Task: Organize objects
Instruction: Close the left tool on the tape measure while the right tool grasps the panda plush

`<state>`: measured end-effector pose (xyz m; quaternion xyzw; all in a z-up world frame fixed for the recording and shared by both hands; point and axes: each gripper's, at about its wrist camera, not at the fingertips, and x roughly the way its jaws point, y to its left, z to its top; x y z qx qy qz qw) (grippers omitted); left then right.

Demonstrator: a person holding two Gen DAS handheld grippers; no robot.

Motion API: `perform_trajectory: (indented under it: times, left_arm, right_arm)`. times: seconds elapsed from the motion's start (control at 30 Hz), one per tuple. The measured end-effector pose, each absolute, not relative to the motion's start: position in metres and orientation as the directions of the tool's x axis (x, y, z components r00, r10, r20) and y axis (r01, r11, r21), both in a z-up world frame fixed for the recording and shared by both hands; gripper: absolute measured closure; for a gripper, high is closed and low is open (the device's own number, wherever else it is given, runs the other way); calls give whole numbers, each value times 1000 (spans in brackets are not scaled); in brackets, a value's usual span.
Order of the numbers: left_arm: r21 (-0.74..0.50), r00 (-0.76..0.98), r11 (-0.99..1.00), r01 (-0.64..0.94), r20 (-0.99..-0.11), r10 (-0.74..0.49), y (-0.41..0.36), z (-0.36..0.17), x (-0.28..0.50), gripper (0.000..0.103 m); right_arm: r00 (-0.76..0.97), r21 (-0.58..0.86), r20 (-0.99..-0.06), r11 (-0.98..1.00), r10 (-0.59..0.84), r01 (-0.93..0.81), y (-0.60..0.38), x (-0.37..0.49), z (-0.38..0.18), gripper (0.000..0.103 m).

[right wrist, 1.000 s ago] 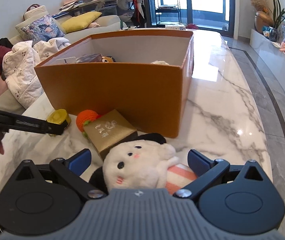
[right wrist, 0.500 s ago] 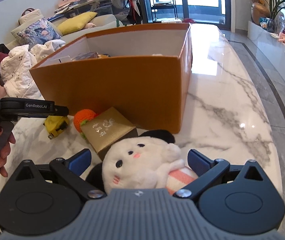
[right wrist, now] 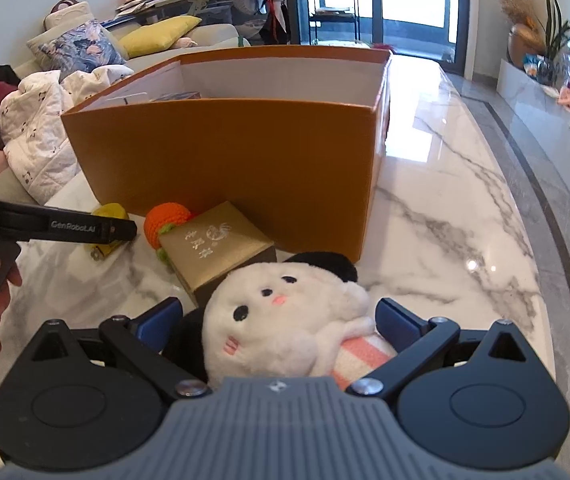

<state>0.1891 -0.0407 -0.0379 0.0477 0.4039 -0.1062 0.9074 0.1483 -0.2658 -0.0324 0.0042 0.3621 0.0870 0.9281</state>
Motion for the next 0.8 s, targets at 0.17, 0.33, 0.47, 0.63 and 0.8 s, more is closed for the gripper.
perform_trajectory:
  times: [0.17,0.33,0.47,0.63,0.8]
  left_arm:
    - [7,654,972,236,-741,-154,-47,-36,187,28]
    - [5,648,971,237,-746,-154,-44,-34,191,28]
    - [7,652,971,240,-742,-156,-43,-35,194,26]
    - [11,658,972,234,-738,-150,-43,-36,193,26]
    - [12,666,975,224,-732,-144,-43,-37,193,26]
  right_arm:
    - [780,29,-606,984,158,-177,-267,141,-46,1]
    - [793,29,-586,982,167,-186,-268,143,-53,1]
    - [781,42,-598,980,180,-194,-271,145,-56,1]
    - [782,126,-589,979,205,-162,-282,149,-58,1]
    - [798,104,-566,978,206,-178,-278,145,-60,1]
